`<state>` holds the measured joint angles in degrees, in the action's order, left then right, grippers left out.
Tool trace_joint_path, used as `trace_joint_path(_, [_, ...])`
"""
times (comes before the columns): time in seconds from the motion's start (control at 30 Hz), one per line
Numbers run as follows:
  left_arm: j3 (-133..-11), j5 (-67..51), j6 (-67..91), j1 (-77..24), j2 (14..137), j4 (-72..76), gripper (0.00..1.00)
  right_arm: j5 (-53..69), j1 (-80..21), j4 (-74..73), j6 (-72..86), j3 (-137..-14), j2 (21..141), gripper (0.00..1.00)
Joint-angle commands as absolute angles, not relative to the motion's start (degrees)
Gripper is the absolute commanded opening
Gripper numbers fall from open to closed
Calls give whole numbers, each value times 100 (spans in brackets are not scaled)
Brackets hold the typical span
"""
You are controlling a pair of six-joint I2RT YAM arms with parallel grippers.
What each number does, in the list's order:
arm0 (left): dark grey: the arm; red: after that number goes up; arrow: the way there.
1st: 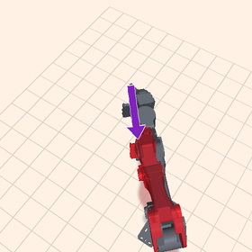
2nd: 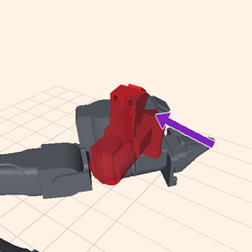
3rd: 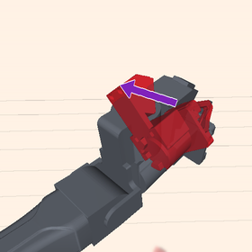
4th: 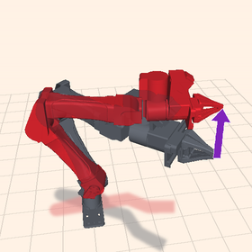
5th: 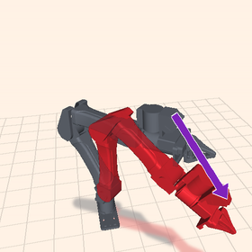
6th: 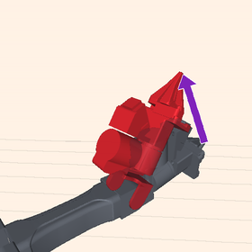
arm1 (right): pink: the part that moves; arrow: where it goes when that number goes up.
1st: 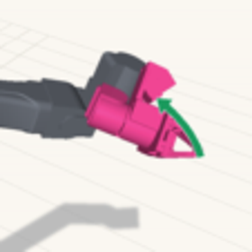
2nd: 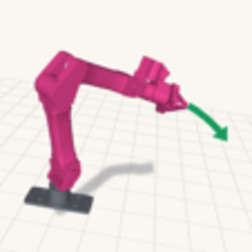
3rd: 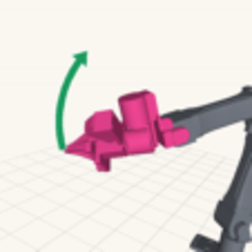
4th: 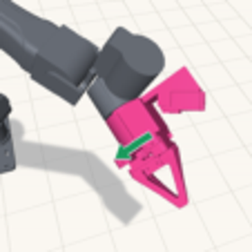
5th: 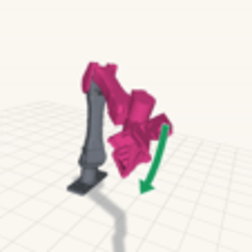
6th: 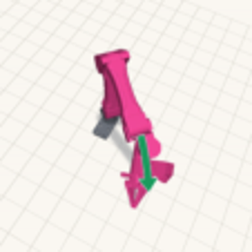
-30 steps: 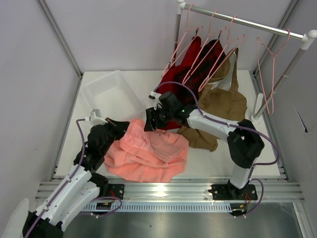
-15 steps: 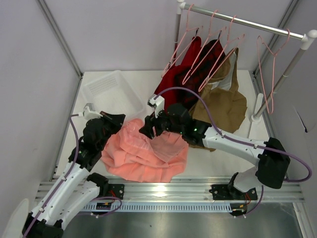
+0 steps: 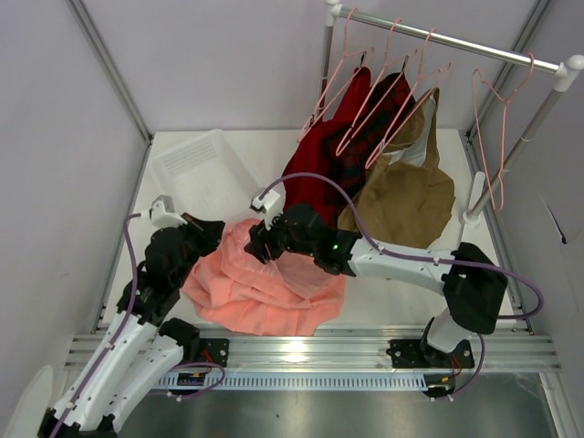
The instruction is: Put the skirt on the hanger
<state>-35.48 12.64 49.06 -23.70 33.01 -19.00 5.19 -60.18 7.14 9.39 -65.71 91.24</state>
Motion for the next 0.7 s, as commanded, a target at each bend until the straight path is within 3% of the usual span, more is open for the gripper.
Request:
trace_joint_path(0.0, [-3814,1125,4219,-2320,2971,-2511,0,107,-6354,1230,198,-6399,9482,54])
trace_joint_path(0.13, [-4051,1107,4166,-2320,2988,-3310,4,-728,-6671,1625,-971,-6354,9825,54])
trace_joint_path(0.43, [-4034,1117,4649,-2312,2910,-4069,42,-1643,-6697,2355,-2048,-6311,10178,53])
trace_joint_path(0.67, [-4043,458,4053,-2312,2839,-3868,67,-1820,-6732,2128,-1409,-6222,9302,54])
